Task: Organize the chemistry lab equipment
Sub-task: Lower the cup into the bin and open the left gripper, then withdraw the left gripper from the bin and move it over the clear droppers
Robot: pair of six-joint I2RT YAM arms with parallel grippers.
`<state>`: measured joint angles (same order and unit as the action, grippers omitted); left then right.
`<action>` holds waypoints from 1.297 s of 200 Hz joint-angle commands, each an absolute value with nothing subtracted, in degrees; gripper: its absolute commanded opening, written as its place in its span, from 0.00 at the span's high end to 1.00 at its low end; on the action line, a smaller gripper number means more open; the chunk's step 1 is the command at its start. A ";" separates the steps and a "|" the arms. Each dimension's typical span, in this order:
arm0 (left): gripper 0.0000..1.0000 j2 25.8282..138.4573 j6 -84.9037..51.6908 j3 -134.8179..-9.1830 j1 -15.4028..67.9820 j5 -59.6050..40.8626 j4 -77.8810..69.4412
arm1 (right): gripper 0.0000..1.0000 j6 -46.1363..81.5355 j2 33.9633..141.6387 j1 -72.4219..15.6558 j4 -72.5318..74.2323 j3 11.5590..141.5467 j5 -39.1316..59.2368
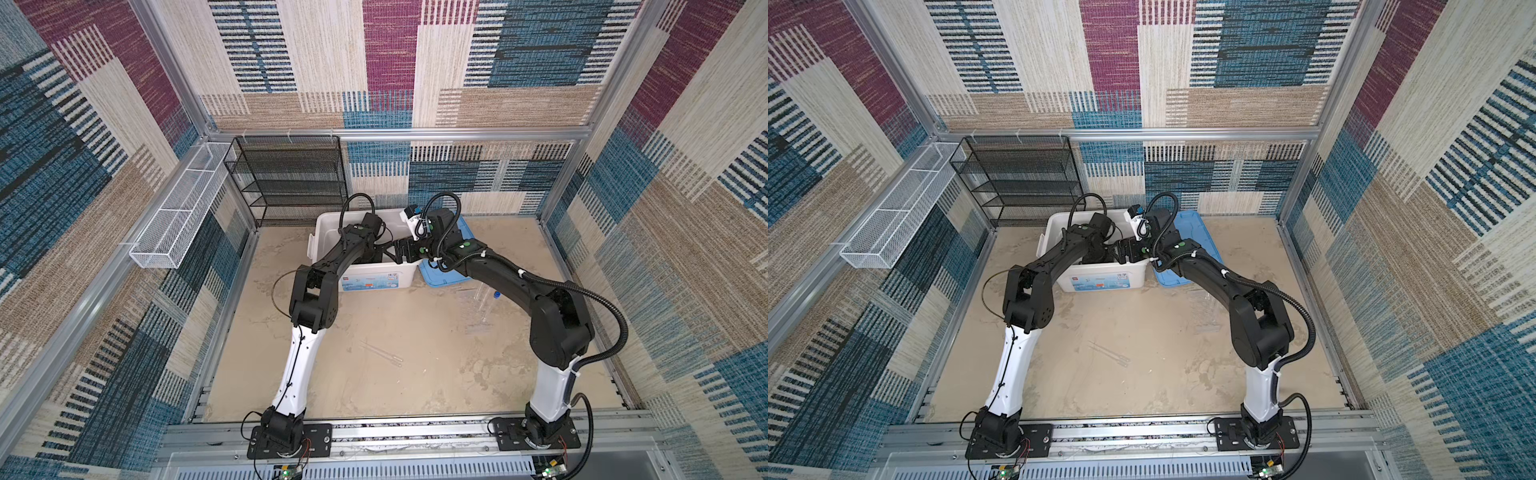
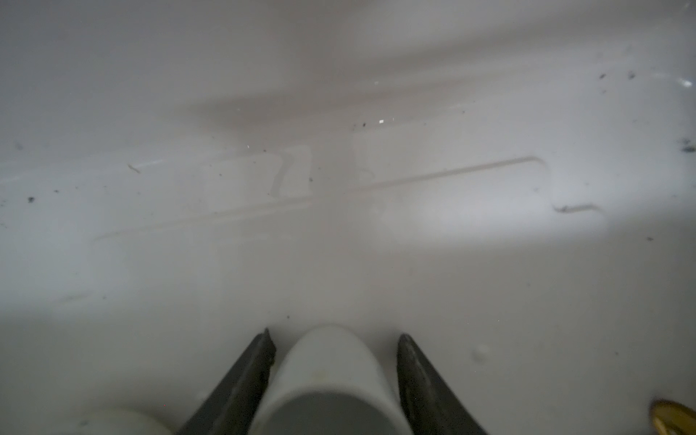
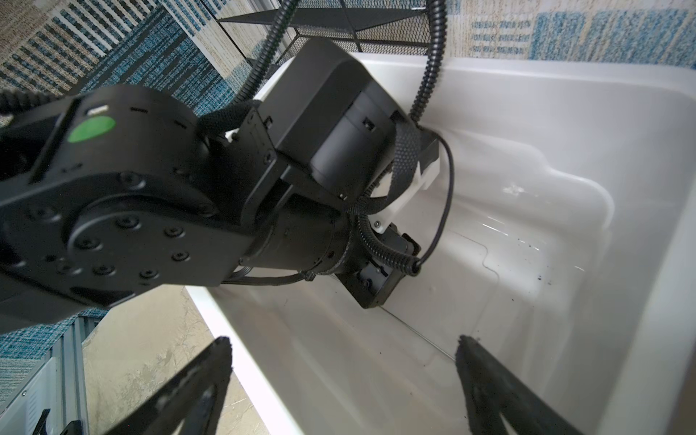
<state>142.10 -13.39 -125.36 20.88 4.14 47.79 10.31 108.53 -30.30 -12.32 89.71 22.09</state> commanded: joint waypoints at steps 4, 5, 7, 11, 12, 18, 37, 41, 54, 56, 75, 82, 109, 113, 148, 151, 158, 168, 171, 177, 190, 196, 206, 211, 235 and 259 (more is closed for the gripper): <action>0.40 141.54 -14.98 -125.57 20.83 4.88 49.27 | 0.06 10.71 108.65 -30.41 -11.13 90.58 22.50; 0.39 141.48 -15.01 -125.58 20.83 4.90 49.29 | 0.06 10.72 108.64 -30.41 -11.14 90.60 22.50; 0.39 141.43 -15.02 -125.59 20.79 4.92 49.24 | 0.06 10.72 108.64 -30.41 -11.16 90.61 22.50; 0.39 141.29 -14.95 -125.60 20.83 4.94 49.28 | 0.06 10.71 108.59 -30.41 -11.14 90.57 22.49; 0.38 141.27 -14.99 -125.60 20.83 4.93 49.25 | 0.06 10.67 108.57 -30.41 -11.15 90.59 22.45; 0.37 141.16 -15.02 -125.62 20.83 4.94 49.22 | 0.06 10.72 108.48 -30.41 -11.14 90.57 22.39; 0.33 140.64 -15.02 -125.60 20.83 4.89 49.25 | 0.06 10.67 108.12 -30.41 -11.24 90.34 22.15; 0.33 140.45 -15.03 -125.60 20.83 4.85 49.26 | 0.06 10.64 108.04 -30.41 -11.23 90.35 22.15; 0.31 140.14 -14.94 -125.51 20.83 4.89 49.22 | 0.06 10.63 107.80 -30.41 -11.20 90.12 22.10; 0.31 140.06 -14.85 -125.55 20.83 4.85 49.29 | 0.06 10.63 107.79 -30.41 -11.22 90.14 22.16; 0.27 139.79 -14.84 -125.59 20.83 5.12 49.23 | 0.06 10.59 107.54 -30.41 -11.41 90.28 22.14; 0.23 139.62 -14.79 -125.53 20.83 5.15 49.26 | 0.06 10.63 107.49 -30.41 -11.50 90.33 22.15; 0.18 138.96 -14.99 -125.41 20.83 5.19 49.23 | 0.06 10.55 107.14 -30.41 -11.55 90.35 22.05; 0.16 138.83 -14.94 -125.42 20.83 5.23 49.22 | 0.06 10.46 107.06 -30.41 -11.59 90.32 22.01; 0.01 137.07 -14.83 -125.03 20.83 5.32 49.36 | 0.06 10.64 106.21 -30.41 -11.87 90.28 22.06; 0.01 136.82 -14.81 -124.94 20.83 5.32 49.32 | 0.06 10.63 106.12 -30.41 -11.87 90.30 22.06; 0.01 136.24 -14.85 -124.89 20.83 5.23 49.27 | 0.06 10.61 105.92 -30.45 -11.87 90.32 21.93; 0.01 135.33 -14.98 -124.81 20.91 5.15 49.47 | 0.06 10.62 105.58 -30.41 -11.86 90.34 21.85; 0.01 134.94 -15.02 -124.74 20.92 5.08 49.47 | 0.06 10.63 105.47 -30.41 -11.87 90.33 21.80; 0.01 134.33 -14.96 -124.60 20.92 5.03 49.35 | 0.06 10.59 105.34 -30.45 -11.84 90.42 21.76; 0.01 133.00 -14.99 -124.55 20.92 5.08 49.43 | 0.05 10.63 104.91 -30.41 -11.94 90.38 21.81; 0.01 132.38 -14.99 -124.54 20.96 5.09 49.48 | 0.06 10.80 104.73 -30.41 -11.93 90.39 21.80; 0.01 131.32 -14.99 -124.54 21.00 4.95 49.82 | 0.06 10.88 104.21 -30.41 -11.95 90.20 21.80; 0.01 130.80 -15.02 -124.39 20.97 5.02 49.91 | 0.05 10.94 103.94 -30.48 -11.91 90.12 21.80; 0.01 127.34 -15.25 -123.50 21.18 5.11 49.97 | 0.05 11.16 101.84 -30.41 -11.30 88.92 21.29; 0.01 123.73 -15.63 -122.98 21.35 4.58 50.42 | 0.05 11.29 99.06 -30.41 -10.56 87.56 20.84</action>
